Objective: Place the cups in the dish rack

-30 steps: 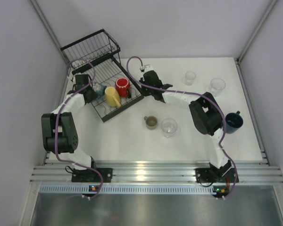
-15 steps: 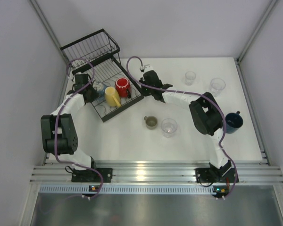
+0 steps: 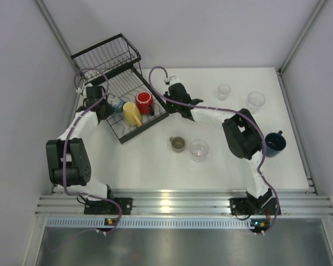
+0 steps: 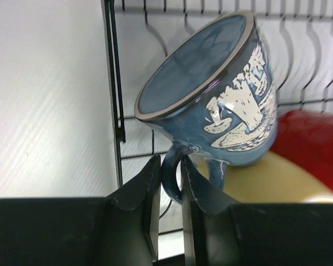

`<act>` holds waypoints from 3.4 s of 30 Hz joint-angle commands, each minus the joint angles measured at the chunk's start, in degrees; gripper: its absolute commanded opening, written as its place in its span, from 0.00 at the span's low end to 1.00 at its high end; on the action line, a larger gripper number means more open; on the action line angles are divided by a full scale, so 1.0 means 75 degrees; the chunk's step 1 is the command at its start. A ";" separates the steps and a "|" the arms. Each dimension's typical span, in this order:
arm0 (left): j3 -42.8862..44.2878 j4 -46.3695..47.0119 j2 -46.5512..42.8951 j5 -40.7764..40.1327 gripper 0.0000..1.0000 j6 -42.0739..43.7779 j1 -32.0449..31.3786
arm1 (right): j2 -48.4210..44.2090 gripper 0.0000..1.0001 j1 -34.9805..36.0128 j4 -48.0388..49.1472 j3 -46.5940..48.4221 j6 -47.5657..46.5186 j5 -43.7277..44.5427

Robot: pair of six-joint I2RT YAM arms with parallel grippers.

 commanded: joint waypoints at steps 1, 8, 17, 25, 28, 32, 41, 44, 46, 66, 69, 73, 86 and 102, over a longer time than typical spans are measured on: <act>0.0818 0.2140 -0.1098 -0.0472 0.00 -0.0172 0.0118 | -0.0043 0.00 0.0106 -0.0431 0.0195 -0.0031 -0.0111; 0.0877 0.1987 -0.1203 -0.0378 0.00 -0.0196 0.0118 | -0.0055 0.00 0.0117 -0.0443 0.0184 0.0016 -0.0100; 0.0737 0.1987 -0.1285 -0.0108 0.00 -0.0067 0.0118 | -0.0090 0.00 0.0129 -0.0432 0.0195 0.0004 -0.0123; 0.0233 0.1940 -0.1379 0.0150 0.00 0.0120 0.0118 | -0.0266 0.00 0.0129 -0.0303 -0.0039 0.0004 -0.0158; 0.0046 0.2127 -0.1438 -0.0072 0.00 0.0529 0.0118 | -0.0301 0.00 0.0129 -0.0279 -0.0051 -0.0008 -0.0170; -0.0247 0.2619 -0.1555 -0.0342 0.00 0.1010 0.0083 | -0.0278 0.00 0.0141 -0.0267 -0.0016 -0.0019 -0.0182; -0.0330 0.2643 -0.1777 -0.1536 0.00 0.2077 -0.0327 | -0.0196 0.00 0.0141 -0.0197 -0.0027 -0.0019 -0.0276; -0.0295 0.2702 -0.1836 -0.1759 0.00 0.2346 -0.0398 | -0.0242 0.00 0.0141 -0.0186 0.0008 -0.0054 -0.0310; -0.0295 0.2714 -0.1883 -0.1854 0.00 0.2568 -0.0678 | -0.0301 0.07 0.0129 -0.0150 0.0008 -0.0066 -0.0322; -0.1583 0.5162 -0.1462 -0.4139 0.00 0.4433 -0.1347 | -0.0535 0.28 0.0082 0.0178 -0.0180 -0.0254 -0.0592; -0.1572 0.5525 -0.1146 -0.4467 0.00 0.4550 -0.1417 | -0.0594 0.32 0.0024 0.0236 -0.0261 -0.0277 -0.0615; -0.1630 0.6134 -0.0631 -0.4970 0.00 0.5170 -0.1592 | -0.0734 0.34 -0.0035 0.0307 -0.0449 -0.0324 -0.0615; -0.2029 0.8888 0.0401 -0.6248 0.00 0.7079 -0.2084 | -0.1156 0.36 -0.0211 0.0693 -0.0883 -0.0453 -0.0721; -0.1479 1.0753 0.2007 -0.6518 0.00 0.8312 -0.2296 | -0.1543 0.36 -0.0316 0.0963 -0.1328 -0.0453 -0.0756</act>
